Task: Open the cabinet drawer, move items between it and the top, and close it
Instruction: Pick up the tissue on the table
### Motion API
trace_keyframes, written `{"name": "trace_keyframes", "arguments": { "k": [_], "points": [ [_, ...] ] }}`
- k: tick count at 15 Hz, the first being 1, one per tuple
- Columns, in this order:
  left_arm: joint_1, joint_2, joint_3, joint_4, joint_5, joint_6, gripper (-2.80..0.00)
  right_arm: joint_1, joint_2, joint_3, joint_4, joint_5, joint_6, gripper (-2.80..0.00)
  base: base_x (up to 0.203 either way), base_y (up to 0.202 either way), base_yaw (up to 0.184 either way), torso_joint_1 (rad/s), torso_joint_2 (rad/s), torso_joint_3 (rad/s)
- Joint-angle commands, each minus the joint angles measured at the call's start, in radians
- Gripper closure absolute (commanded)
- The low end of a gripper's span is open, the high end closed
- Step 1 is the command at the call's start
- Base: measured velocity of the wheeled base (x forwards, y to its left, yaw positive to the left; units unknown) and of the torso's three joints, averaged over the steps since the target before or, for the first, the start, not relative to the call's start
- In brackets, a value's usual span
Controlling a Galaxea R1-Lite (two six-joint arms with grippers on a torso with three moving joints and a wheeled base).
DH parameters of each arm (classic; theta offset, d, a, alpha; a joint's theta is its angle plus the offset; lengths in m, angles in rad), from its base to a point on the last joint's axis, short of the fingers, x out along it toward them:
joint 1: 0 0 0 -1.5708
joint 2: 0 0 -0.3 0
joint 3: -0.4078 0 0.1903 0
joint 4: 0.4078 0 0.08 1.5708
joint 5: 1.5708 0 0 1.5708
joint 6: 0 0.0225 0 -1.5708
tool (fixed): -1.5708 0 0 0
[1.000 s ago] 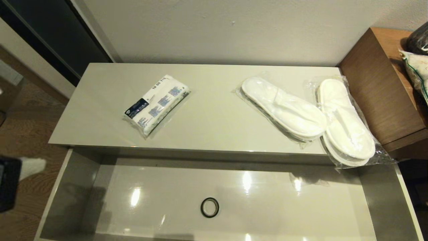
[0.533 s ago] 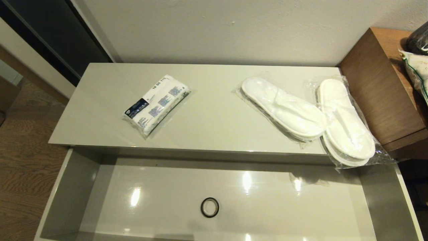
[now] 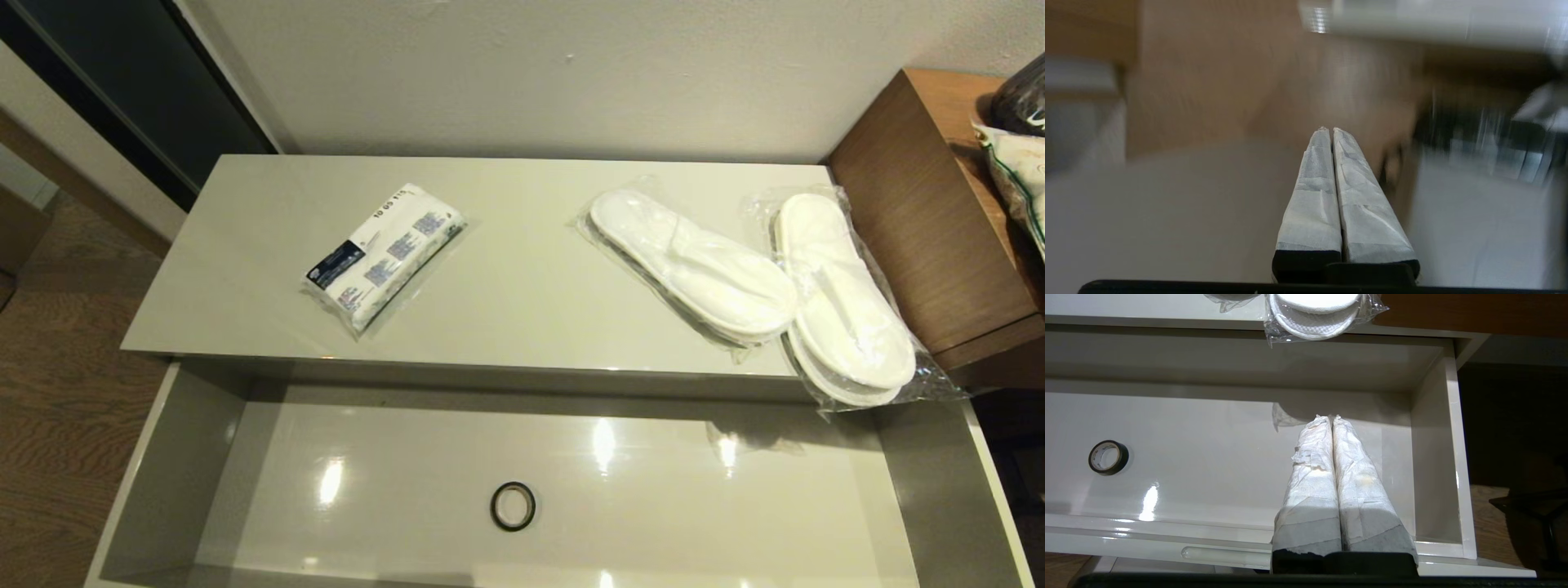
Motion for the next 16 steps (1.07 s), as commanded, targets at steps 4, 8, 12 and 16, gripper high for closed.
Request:
{"name": "trace_keyframes", "arguments": {
  "k": [4,8,12,16],
  "points": [
    [0.014,-0.068,0.249,-0.220,-0.209,-0.008,0.00,0.001,-0.002,0.000,0.000,0.000,-0.001,0.00,0.000,0.000,0.000,0.000,0.00,0.000],
    [0.014,-0.068,0.659,-0.873,-0.246,-0.103,0.00,0.001,-0.002,0.000,-0.001,0.000,-0.001,0.00,0.000,0.000,0.000,0.000,0.00,0.000],
    [0.014,-0.068,0.926,-1.351,-0.389,-0.124,0.00,0.001,0.000,0.000,0.000,0.000,-0.001,0.00,0.000,0.000,0.000,0.000,0.00,0.000],
    [0.015,-0.068,0.963,-1.372,-0.406,-0.012,0.00,0.001,-0.002,0.000,0.000,0.000,-0.001,0.00,0.000,0.000,0.000,0.000,0.00,0.000]
  ]
}}
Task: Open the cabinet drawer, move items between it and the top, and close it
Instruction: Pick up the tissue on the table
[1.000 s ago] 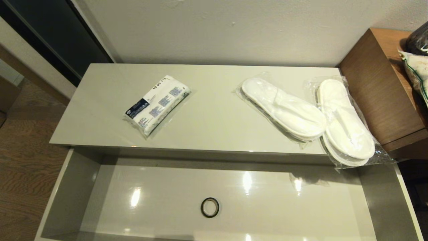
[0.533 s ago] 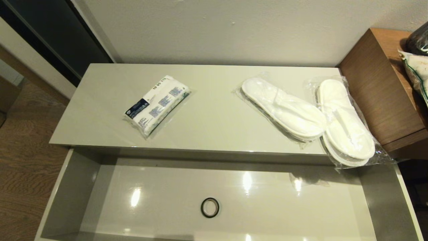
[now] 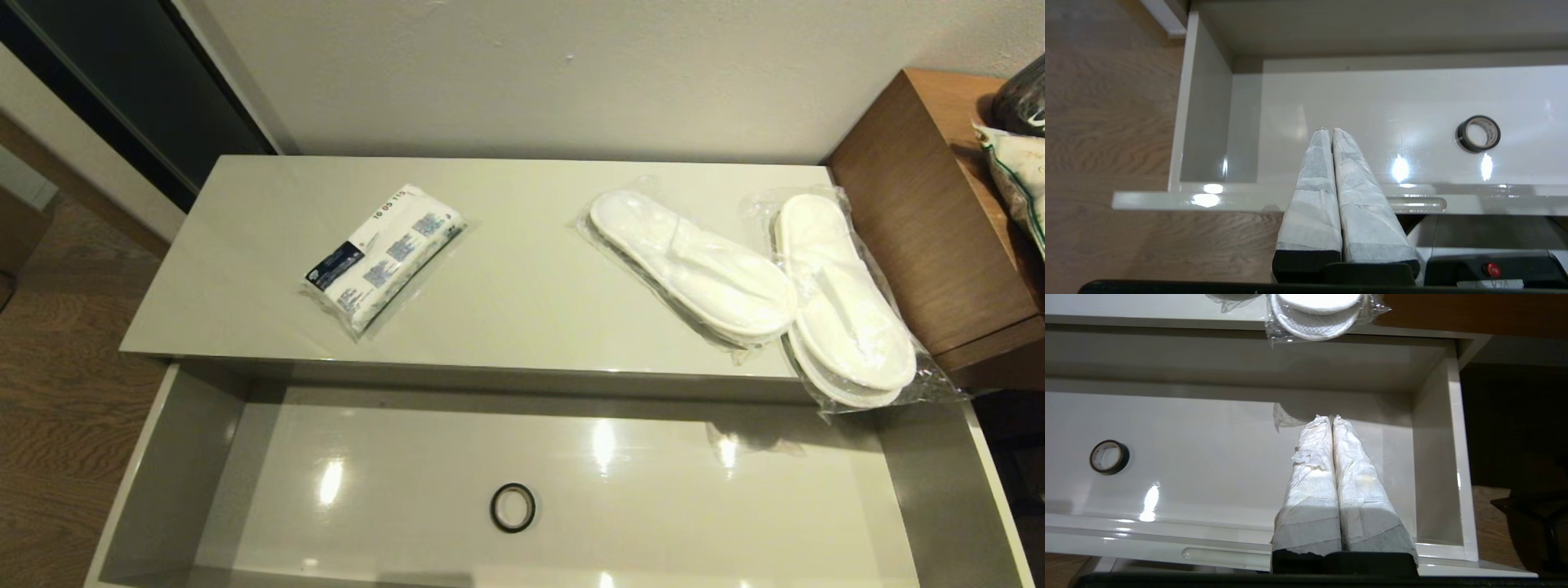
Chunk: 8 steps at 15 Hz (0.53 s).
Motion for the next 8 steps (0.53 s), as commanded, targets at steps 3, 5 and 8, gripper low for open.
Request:
{"name": "trace_keyframes", "arguments": {
  "k": [3,5,8],
  "points": [
    [0.001,0.003,0.010,-0.007,0.004,-0.019,0.00,0.001,-0.001,0.000,-0.001,0.000,0.000,0.00,0.000,0.000,0.000,0.000,0.00,0.000],
    [0.000,0.003,0.010,-0.007,0.004,-0.017,0.00,0.001,-0.001,0.000,0.000,0.000,0.000,0.00,0.000,0.000,0.000,0.000,0.00,0.000],
    [-0.001,0.003,0.010,-0.008,0.004,-0.019,0.00,0.001,0.000,0.000,0.000,0.000,0.000,0.00,0.000,0.000,0.000,0.000,0.00,0.000]
  ]
}}
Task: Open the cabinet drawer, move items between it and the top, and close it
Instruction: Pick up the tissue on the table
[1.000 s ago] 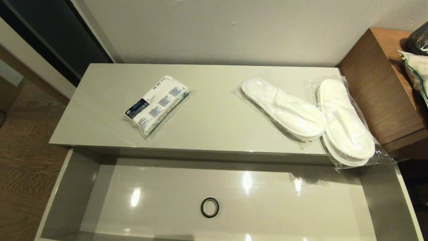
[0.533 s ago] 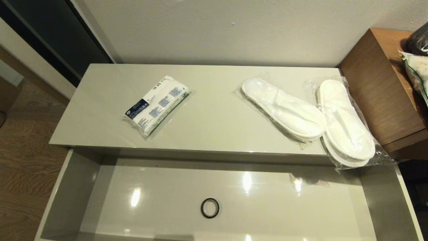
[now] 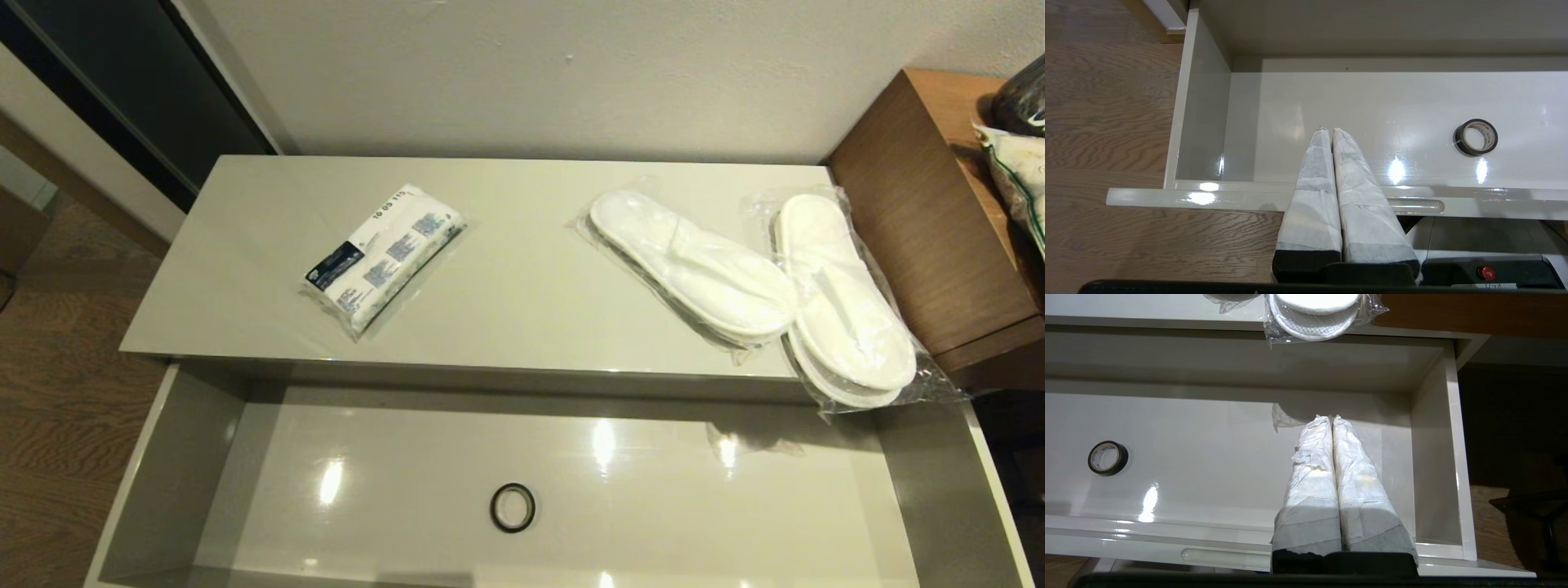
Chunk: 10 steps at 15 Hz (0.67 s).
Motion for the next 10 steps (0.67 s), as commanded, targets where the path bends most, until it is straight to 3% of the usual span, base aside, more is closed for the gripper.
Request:
{"name": "trace_keyframes", "arguments": {
  "k": [1,10],
  "points": [
    [0.002,0.003,0.000,0.003,0.000,-0.001,0.00,0.001,-0.002,0.000,-0.001,0.000,0.000,0.00,0.000,0.000,0.000,0.000,0.00,0.000],
    [0.002,0.003,0.000,0.002,0.002,-0.013,0.00,0.001,0.000,0.000,0.000,0.000,0.000,0.00,0.000,0.000,0.000,0.000,0.00,0.000]
  ]
}}
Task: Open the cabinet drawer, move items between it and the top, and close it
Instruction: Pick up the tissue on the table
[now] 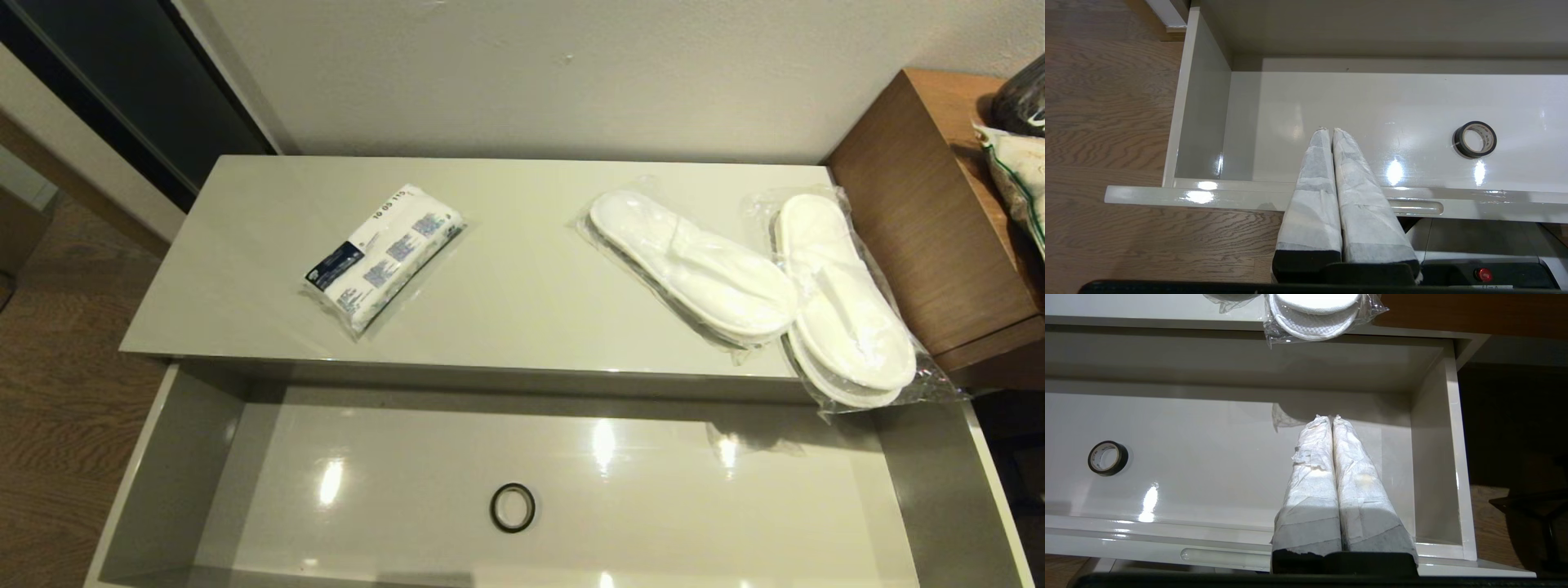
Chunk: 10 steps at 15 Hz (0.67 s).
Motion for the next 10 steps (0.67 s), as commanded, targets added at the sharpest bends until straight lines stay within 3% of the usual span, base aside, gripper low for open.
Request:
{"name": "trace_keyframes", "arguments": {
  "k": [1,6,10],
  "points": [
    [0.000,0.003,0.000,0.000,-0.001,0.000,0.00,0.000,-0.002,0.000,-0.001,0.000,0.000,0.00,0.000,0.000,0.000,0.000,0.00,0.000],
    [-0.001,0.003,-0.002,0.002,-0.003,0.010,0.00,0.000,0.000,0.000,-0.001,0.000,0.000,0.00,0.000,0.000,0.000,0.000,0.00,0.000],
    [-0.001,0.003,-0.002,0.002,-0.003,0.005,0.00,0.000,-0.002,0.000,-0.001,0.000,0.000,0.00,-0.167,0.000,0.002,0.000,0.00,0.000]
  ]
}}
